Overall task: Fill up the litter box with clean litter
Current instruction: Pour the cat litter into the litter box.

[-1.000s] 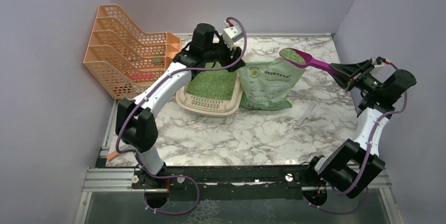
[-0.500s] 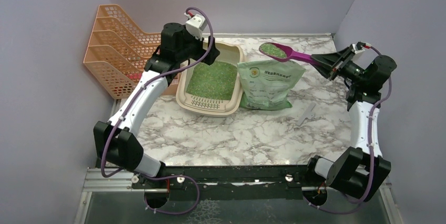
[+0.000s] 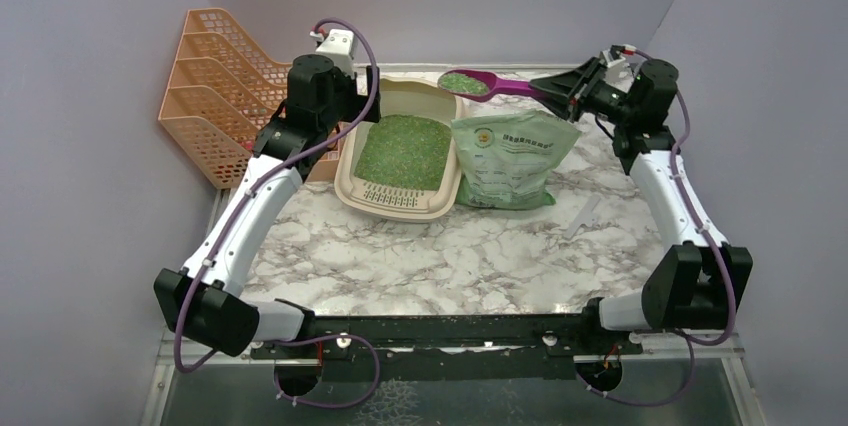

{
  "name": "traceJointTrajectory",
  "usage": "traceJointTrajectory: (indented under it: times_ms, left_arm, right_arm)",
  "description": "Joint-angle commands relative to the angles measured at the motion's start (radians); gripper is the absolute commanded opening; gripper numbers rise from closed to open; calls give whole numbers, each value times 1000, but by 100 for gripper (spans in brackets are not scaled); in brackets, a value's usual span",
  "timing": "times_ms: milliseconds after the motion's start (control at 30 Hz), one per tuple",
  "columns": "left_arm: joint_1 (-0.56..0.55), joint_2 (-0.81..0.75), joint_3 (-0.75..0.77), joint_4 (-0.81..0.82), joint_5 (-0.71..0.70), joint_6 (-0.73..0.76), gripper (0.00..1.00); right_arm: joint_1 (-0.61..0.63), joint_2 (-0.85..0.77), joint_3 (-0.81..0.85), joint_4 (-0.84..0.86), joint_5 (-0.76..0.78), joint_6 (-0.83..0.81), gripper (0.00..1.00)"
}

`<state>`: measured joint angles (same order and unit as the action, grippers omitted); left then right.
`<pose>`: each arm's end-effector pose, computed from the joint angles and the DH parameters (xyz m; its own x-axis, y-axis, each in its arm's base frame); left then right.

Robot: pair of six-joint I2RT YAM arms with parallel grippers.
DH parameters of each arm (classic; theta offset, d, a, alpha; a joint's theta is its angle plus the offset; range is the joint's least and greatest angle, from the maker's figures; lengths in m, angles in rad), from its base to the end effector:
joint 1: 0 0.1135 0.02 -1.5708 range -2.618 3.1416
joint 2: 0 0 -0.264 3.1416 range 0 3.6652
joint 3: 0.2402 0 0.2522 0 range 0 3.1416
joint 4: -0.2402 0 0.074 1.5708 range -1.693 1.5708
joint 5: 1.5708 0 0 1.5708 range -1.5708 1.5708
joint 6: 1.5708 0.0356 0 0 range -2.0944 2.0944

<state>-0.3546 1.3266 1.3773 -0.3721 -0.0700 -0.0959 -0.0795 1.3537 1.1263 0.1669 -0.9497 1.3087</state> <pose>0.2838 -0.1024 0.4074 -0.3221 0.0174 -0.9466 0.2545 0.9646 -0.0689 0.3112 0.0043 0.3688 -0.7525 0.6238 -0.2111 -0.1395 0.1624 0.9768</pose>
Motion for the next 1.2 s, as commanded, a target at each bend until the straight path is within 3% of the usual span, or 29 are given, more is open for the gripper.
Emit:
traceJointTrajectory:
  times_ms: [0, 167, 467, 833, 1167]
  left_arm:
    - [5, -44, 22, -63, -209, -5, 99]
    - [3, -54, 74, -113, -311, 30, 99]
    - [3, -66, 61, -126, -321, 44, 99]
    - [3, -48, 55, -123, -312, 45, 99]
    - [3, -41, 61, -121, -290, 51, 99]
  right_arm:
    - [92, 73, 110, -77, 121, -105, 1]
    - [215, 179, 198, -124, 185, -163, 1]
    - [364, 342, 388, -321, 301, -317, 1]
    - [389, 364, 393, -327, 311, -339, 1]
    - [391, 466, 532, -374, 415, -333, 1]
